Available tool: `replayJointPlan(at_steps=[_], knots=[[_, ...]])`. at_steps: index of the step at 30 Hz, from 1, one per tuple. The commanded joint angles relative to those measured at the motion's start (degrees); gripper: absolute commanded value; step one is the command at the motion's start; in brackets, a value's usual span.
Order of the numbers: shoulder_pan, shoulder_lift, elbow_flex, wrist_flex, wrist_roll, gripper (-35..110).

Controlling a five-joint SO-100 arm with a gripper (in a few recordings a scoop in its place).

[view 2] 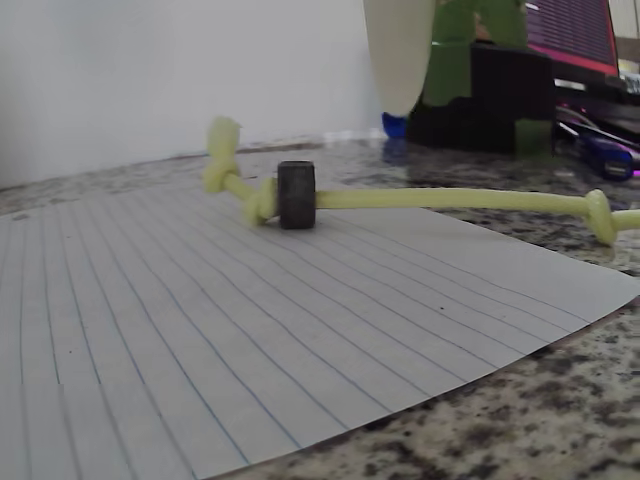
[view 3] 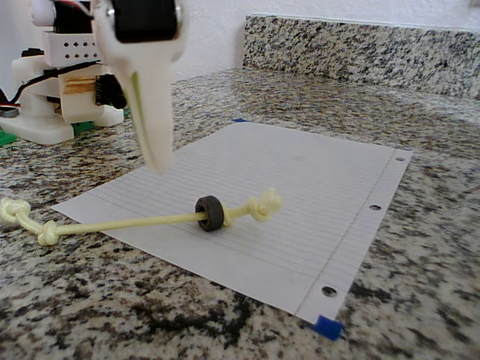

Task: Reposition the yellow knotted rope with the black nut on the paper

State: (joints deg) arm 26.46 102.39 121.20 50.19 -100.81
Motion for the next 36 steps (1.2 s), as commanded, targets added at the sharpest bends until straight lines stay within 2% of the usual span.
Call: replayJointPlan(at_steps=[1,5,11,16,27,36], knots=[[0.3,-1.6,-3.1,0.2,0.0,38],[1.0,-2.9,-3.2,0.8,0.1,30],[2.4,-3.3,-3.3,-1.3,0.1,32],[-1.5,-3.3,-3.6,-2.1,0.1,37],[-9.4,-6.2,-11.0,2.6,0.1,36],[-9.7,-11.8,-16.7,1.3,0.1,37]])
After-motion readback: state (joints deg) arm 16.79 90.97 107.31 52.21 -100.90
